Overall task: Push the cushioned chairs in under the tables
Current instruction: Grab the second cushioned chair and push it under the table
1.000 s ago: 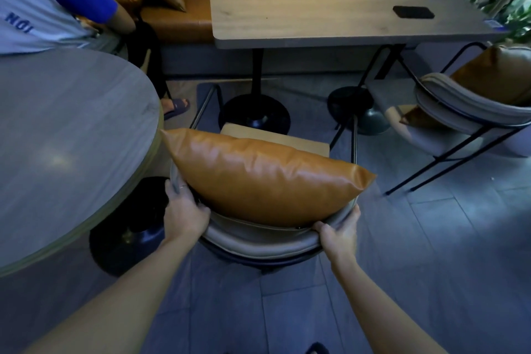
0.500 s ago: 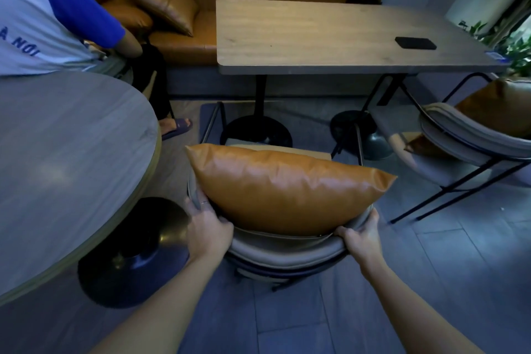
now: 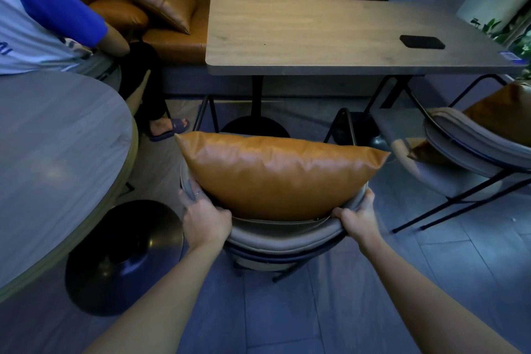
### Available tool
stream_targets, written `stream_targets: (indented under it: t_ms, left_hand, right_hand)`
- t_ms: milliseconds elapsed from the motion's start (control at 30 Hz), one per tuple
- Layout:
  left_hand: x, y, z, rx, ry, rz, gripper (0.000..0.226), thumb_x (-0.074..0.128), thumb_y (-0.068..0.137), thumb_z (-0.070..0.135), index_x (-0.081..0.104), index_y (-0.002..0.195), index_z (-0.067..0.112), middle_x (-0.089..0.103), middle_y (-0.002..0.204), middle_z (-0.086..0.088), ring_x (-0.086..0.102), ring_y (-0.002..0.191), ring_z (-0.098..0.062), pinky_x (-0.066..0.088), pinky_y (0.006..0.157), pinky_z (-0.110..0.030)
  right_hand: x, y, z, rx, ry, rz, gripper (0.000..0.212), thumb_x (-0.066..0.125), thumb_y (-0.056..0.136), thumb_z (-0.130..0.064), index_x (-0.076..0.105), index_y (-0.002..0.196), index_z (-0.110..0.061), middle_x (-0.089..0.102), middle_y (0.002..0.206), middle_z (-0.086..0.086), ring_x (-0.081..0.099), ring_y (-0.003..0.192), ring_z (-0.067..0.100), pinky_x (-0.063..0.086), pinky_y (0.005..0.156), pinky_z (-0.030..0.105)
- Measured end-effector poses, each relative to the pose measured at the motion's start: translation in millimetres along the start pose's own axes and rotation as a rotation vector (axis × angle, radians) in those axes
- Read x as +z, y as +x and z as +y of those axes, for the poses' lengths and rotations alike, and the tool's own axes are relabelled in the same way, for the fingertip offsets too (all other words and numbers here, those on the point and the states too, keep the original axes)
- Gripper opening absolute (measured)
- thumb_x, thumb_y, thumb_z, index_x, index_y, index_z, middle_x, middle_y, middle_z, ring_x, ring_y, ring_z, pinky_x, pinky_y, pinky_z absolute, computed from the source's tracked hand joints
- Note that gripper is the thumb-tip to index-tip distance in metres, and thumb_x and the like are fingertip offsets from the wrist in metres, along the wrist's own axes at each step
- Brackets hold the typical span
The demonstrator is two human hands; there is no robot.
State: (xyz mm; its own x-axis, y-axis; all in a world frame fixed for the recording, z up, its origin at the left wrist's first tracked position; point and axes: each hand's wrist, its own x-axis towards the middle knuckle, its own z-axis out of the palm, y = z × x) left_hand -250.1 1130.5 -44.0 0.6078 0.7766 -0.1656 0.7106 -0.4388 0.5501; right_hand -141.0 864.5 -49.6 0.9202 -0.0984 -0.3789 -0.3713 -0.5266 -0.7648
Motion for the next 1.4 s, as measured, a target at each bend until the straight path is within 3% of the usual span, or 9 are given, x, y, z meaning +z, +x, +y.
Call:
stream_targets:
  t_ms: [100,167,233,300,533,633,800,1267,1400]
  left_hand:
    - [9,3,11,-0.011,0.012,0.009,0.082,0.056,0.084,0.016,0.017,0.156,0.012,0.016,0.161,-0.023,0.056,0.112,-0.05,0.051,0.09,-0.05]
    - [14,3,18,-0.034,0.017,0.023,0.079,0.056,0.084,0.016,0.022,0.155,0.01,0.016,0.161,-0.023,0.056,0.111,-0.05,0.051,0.089,-0.051]
    - [16,2,22,-0.051,0.015,0.046,0.081,0.057,0.083,0.015,0.021,0.155,0.012,0.018,0.16,-0.023,0.056,0.111,-0.051,0.05,0.089,-0.051]
    - [16,0,22,-0.054,0.01,0.069,0.082,0.057,0.083,0.013,0.02,0.156,0.015,0.02,0.16,-0.022,0.056,0.111,-0.051,0.048,0.089,-0.051]
    - [18,1,25,-0.045,0.009,0.067,0.072,0.053,0.086,0.012,0.028,0.153,0.008,0.021,0.161,-0.02,0.057,0.109,-0.051,0.047,0.088,-0.05]
    - [21,5,31,-0.045,-0.008,0.068,0.066,0.052,0.085,0.014,0.035,0.148,0.005,0.021,0.161,-0.02,0.059,0.108,-0.05,0.049,0.086,-0.049]
    - [22,16,46,-0.03,-0.061,0.065,0.078,0.053,0.085,0.012,0.022,0.156,0.018,0.02,0.162,-0.019,0.057,0.112,-0.049,0.048,0.085,-0.047]
    - [36,56,66,-0.035,-0.08,0.076,0.081,0.054,0.086,0.015,0.016,0.158,0.018,0.018,0.162,-0.022,0.056,0.119,-0.042,0.051,0.083,-0.043]
    - [38,56,66,-0.03,-0.084,0.087,0.081,0.055,0.086,0.017,0.017,0.157,0.019,0.019,0.162,-0.021,0.055,0.121,-0.042,0.051,0.086,-0.045]
  right_hand:
    - [-7,17,-5,0.004,0.007,-0.042,0.106,0.078,0.067,-0.024,0.016,0.153,-0.027,0.056,0.137,0.021,0.061,0.113,0.045,0.055,0.093,0.061]
    - [-7,23,-6,0.0,0.029,-0.042,0.12,0.076,0.064,-0.031,0.004,0.16,-0.033,0.045,0.153,0.019,0.054,0.129,0.045,0.049,0.104,0.061]
    - [1,16,-3,-0.007,0.081,-0.005,0.124,0.078,0.069,-0.031,-0.002,0.164,-0.029,0.031,0.166,0.017,0.041,0.144,0.044,0.04,0.114,0.058]
    - [13,4,2,0.006,0.117,0.049,0.119,0.079,0.076,-0.025,-0.001,0.164,-0.022,0.028,0.167,0.018,0.038,0.146,0.044,0.036,0.116,0.056]
    - [17,14,2,0.011,0.062,0.062,0.11,0.072,0.082,-0.018,-0.003,0.163,-0.024,0.037,0.16,0.024,0.048,0.136,0.048,0.042,0.109,0.06]
    - [14,21,-5,0.01,0.048,0.056,0.113,0.071,0.077,-0.024,-0.003,0.162,-0.029,0.04,0.158,0.024,0.049,0.134,0.049,0.045,0.107,0.06]
    - [13,43,-17,0.024,0.039,0.043,0.116,0.064,0.061,-0.036,0.0,0.158,-0.038,0.048,0.15,0.026,0.055,0.125,0.049,0.049,0.102,0.059]
    - [20,94,-42,0.025,-0.009,0.067,0.11,0.068,0.061,-0.03,0.009,0.154,-0.036,0.062,0.126,0.027,0.064,0.103,0.049,0.056,0.088,0.064]
    - [22,89,-48,0.022,-0.048,0.077,0.109,0.074,0.07,-0.024,0.008,0.155,-0.038,0.062,0.128,0.027,0.063,0.104,0.049,0.055,0.09,0.062]
